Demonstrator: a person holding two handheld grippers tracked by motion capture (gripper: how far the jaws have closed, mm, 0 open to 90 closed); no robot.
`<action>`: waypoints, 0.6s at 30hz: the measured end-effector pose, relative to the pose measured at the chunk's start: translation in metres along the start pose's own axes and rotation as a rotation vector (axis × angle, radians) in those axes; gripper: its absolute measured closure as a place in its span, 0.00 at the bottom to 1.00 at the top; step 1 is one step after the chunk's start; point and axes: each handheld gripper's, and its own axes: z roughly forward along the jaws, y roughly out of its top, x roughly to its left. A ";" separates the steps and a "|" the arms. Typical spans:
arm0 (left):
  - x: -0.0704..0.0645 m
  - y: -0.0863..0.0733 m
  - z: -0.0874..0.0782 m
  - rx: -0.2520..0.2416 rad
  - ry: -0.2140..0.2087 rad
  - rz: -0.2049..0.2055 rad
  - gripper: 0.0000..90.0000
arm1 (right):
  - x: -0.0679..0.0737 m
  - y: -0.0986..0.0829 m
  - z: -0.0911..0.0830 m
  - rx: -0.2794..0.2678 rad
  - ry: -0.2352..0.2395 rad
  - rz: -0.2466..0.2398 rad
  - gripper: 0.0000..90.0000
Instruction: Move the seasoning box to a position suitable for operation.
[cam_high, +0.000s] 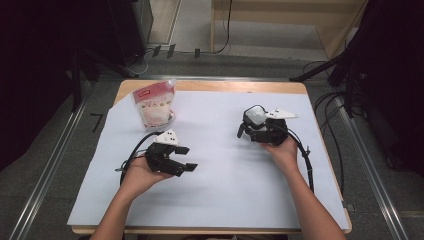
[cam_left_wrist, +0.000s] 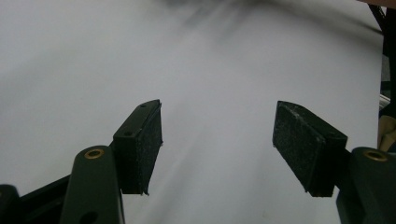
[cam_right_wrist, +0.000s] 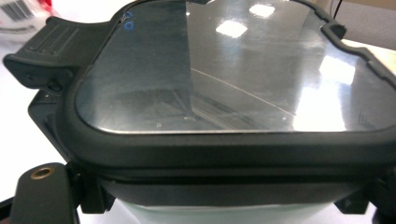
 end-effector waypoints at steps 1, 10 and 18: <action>0.000 0.000 0.000 -0.003 0.000 -0.002 0.38 | 0.001 0.000 -0.002 0.001 0.004 0.004 0.17; 0.006 0.002 -0.001 -0.005 0.005 -0.003 0.38 | 0.035 -0.006 -0.020 0.020 0.052 -0.034 0.17; 0.009 0.003 -0.001 0.000 0.012 -0.018 0.39 | 0.062 -0.021 -0.023 0.054 0.099 -0.057 0.17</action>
